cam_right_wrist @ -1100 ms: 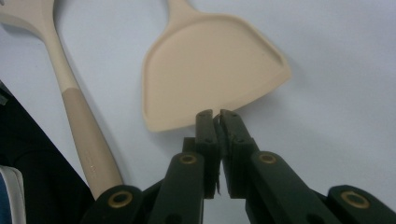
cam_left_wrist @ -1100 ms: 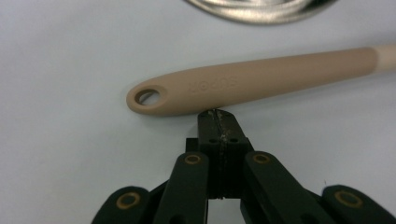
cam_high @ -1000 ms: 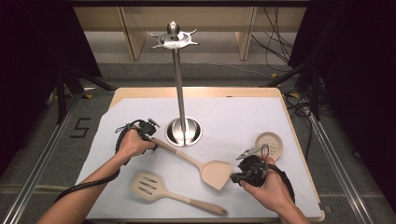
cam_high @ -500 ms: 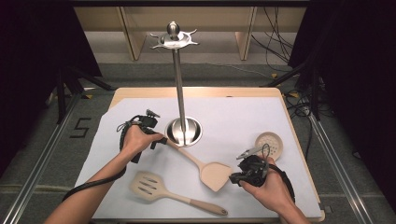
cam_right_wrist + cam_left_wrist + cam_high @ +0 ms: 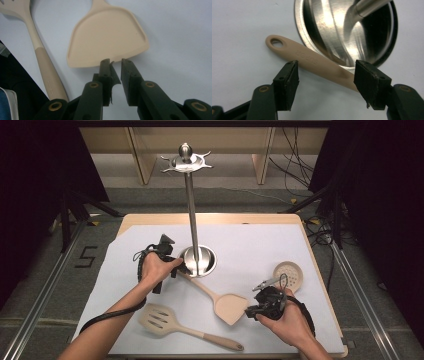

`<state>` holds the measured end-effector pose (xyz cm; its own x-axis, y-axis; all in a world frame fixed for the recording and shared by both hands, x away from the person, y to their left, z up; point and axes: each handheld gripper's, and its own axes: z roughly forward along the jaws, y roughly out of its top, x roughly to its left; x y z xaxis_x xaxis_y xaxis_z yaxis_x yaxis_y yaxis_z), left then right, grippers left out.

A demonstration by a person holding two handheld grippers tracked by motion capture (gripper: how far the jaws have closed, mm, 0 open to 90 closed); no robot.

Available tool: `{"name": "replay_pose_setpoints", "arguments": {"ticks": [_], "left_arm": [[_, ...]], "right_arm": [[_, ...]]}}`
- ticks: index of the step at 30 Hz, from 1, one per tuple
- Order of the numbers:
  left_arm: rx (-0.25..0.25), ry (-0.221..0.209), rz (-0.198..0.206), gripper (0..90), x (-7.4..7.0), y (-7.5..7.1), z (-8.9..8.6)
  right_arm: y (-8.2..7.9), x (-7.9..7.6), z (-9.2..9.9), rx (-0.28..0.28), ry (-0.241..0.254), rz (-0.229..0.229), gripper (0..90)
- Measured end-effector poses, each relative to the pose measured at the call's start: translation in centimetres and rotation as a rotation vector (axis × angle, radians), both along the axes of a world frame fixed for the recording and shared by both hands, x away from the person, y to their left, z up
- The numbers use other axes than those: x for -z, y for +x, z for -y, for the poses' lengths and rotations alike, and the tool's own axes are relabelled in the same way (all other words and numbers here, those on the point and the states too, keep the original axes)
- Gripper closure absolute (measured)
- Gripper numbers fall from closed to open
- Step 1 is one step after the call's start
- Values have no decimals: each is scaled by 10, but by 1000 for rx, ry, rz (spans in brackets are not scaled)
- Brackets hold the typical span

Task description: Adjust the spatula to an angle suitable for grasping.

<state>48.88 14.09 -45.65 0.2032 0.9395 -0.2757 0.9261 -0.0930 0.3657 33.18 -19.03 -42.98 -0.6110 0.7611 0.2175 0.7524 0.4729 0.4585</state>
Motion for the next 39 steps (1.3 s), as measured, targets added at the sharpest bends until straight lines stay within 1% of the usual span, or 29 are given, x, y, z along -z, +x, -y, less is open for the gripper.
{"name": "replay_pose_setpoints", "arguments": {"ticks": [1,2,3,4,5,8,9,10,12,14,16,17,19,20,21,23,24,26,27,28,29,30,31,32,33,35,37,38,39], "left_arm": [[14,12,-7,348,0,1,-1],[21,16,-13,345,1,2,-1],[6,16,-13,337,1,3,0],[-11,12,-12,333,1,3,2],[-15,18,-17,323,1,3,3],[0,34,-26,309,0,4,4],[-28,38,-31,300,0,4,8],[-34,45,-32,296,0,5,10],[-35,67,-30,285,1,4,13],[-21,106,-27,256,2,3,18],[-43,121,-25,214,5,1,24],[-56,122,-37,198,7,1,25],[-66,82,-46,167,12,1,26],[-63,100,-40,158,11,0,28],[-61,112,-34,183,11,0,28],[-56,96,-42,185,11,1,26],[-48,92,-41,188,11,1,24],[-46,84,-60,203,9,2,23],[-26,85,-58,210,9,2,21],[-21,89,-71,218,8,4,18],[-31,76,-88,234,7,4,17],[-8,77,-92,250,7,7,12],[-2,64,-112,279,6,9,9],[-21,24,-133,307,6,12,5],[-26,14,-147,330,5,13,3],[14,56,-149,351,4,19,-4],[15,64,-147,389,4,23,-8],[31,92,-139,407,3,26,-13],[38,101,-142,431,2,28,-15]], "right_arm": [[-1,0,-1,14,3,-21,792],[-1,1,-1,7,8,-15,790],[-1,0,-2,16,3,-22,788],[0,2,-1,-16,6,10,787],[0,2,-1,-10,3,-3,782],[1,4,-1,-15,-3,-9,772],[1,6,-1,-12,1,-12,769],[1,6,-1,-9,3,-14,766],[0,6,-2,-4,-1,-26,762],[1,7,-2,-7,3,-26,756],[1,8,-2,-8,4,-29,752],[1,8,-1,-12,-2,-36,751],[1,8,-1,-11,0,-43,749],[1,8,-1,-11,1,-45,747],[1,9,0,-13,5,-47,746],[1,9,0,-3,4,-40,746],[2,9,0,-15,-2,-43,745],[2,9,0,-23,1,-44,744],[2,9,0,-24,2,-45,742],[2,9,0,-24,4,-46,742],[1,8,-1,-8,8,-62,741],[1,9,-1,-2,13,-59,740],[1,9,0,-2,13,-56,740],[1,9,0,-4,15,-58,741],[2,9,1,-8,13,-52,741],[2,10,1,-7,14,-52,741],[2,10,2,-17,12,-65,740],[2,10,2,-17,13,-65,740],[2,9,2,-17,14,-65,740]]}}
